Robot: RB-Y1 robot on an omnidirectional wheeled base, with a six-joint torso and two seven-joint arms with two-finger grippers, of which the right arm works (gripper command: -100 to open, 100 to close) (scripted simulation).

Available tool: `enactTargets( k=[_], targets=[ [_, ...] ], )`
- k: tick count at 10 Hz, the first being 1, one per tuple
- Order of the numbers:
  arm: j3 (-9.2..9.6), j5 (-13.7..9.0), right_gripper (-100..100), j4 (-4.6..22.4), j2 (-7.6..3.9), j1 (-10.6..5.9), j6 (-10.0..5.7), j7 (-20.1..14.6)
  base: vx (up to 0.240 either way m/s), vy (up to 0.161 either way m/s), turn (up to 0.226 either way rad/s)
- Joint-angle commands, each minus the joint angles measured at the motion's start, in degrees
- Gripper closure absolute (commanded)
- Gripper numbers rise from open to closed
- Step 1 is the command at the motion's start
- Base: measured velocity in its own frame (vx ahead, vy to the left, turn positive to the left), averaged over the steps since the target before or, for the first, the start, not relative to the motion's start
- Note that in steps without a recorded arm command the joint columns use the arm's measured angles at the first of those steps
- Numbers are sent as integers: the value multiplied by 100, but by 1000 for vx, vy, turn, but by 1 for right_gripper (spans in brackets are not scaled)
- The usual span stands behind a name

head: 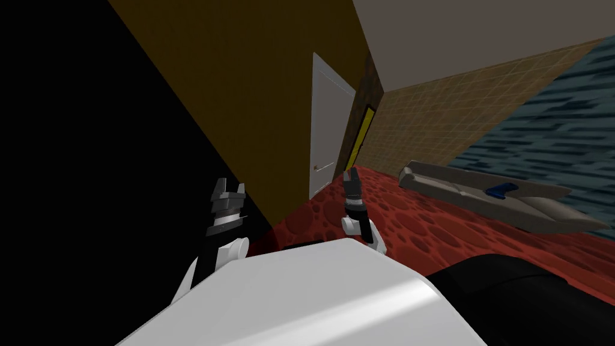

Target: Pull the door open

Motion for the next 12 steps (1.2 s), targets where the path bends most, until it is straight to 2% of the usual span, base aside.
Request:
enactTargets(
  k=[1,12],
  targets=[
    [17,-21,-100,223,-30,-68,-31,-36,57,-77,113],
    [70,-227,-100,2044,-295,-659,-294,-350,79,-104,128]
  ],
)
